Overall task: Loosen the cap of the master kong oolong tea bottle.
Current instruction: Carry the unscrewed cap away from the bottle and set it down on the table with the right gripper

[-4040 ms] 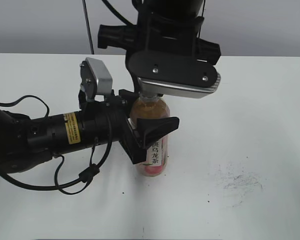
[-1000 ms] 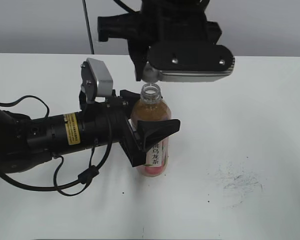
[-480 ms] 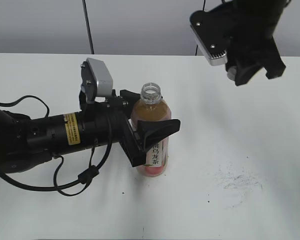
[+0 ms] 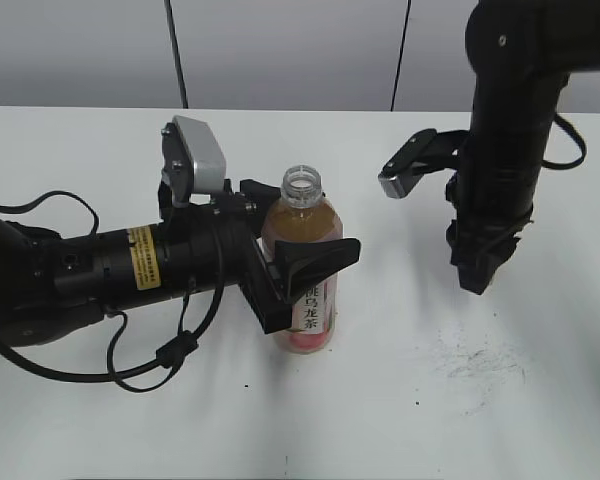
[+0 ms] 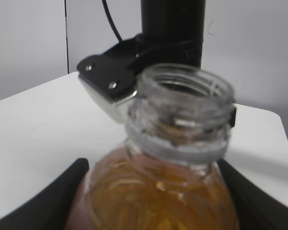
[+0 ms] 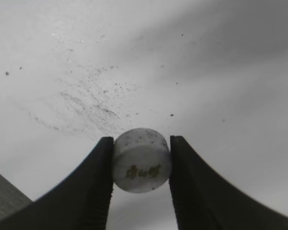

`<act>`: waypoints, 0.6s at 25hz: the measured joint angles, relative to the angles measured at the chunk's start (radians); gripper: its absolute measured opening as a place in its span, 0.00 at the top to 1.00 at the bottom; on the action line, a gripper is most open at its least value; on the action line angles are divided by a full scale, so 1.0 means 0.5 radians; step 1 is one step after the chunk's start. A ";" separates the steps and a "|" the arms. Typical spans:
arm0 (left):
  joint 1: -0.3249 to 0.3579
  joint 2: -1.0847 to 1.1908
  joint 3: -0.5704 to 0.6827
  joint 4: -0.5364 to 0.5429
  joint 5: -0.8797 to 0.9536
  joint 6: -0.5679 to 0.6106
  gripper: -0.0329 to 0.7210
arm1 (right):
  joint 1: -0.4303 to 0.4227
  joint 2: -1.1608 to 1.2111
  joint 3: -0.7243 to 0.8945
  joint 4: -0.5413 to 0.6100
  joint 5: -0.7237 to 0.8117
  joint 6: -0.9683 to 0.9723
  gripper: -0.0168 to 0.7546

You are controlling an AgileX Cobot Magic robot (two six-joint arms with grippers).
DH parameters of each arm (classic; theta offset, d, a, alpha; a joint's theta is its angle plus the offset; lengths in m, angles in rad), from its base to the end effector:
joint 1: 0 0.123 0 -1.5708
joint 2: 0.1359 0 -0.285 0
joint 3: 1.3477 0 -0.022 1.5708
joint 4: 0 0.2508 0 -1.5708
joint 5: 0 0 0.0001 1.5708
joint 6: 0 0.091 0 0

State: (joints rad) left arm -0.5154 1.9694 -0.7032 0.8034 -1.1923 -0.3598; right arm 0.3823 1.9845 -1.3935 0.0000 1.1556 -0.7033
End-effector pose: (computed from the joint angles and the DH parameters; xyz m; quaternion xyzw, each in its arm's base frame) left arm 0.2557 -0.2148 0.1361 0.4092 0.6165 -0.4156 0.5288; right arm 0.3442 0.1384 0.1736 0.5160 -0.8554 -0.0071 0.0437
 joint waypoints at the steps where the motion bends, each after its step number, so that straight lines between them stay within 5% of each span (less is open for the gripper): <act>1: 0.000 0.000 0.000 0.000 0.000 0.000 0.36 | 0.000 0.047 0.015 0.000 -0.034 0.110 0.63; 11: 0.000 0.000 0.000 0.000 -0.004 0.000 0.36 | 0.000 0.372 0.026 0.043 -0.113 0.547 0.62; 15: 0.000 0.000 0.000 0.000 -0.004 0.000 0.36 | 0.000 0.371 0.026 0.066 -0.129 0.564 0.51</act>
State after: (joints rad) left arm -0.5154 1.9694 -0.7032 0.8034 -1.1943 -0.3598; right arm 0.3823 2.1702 -1.3806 0.0329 1.0910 -0.4212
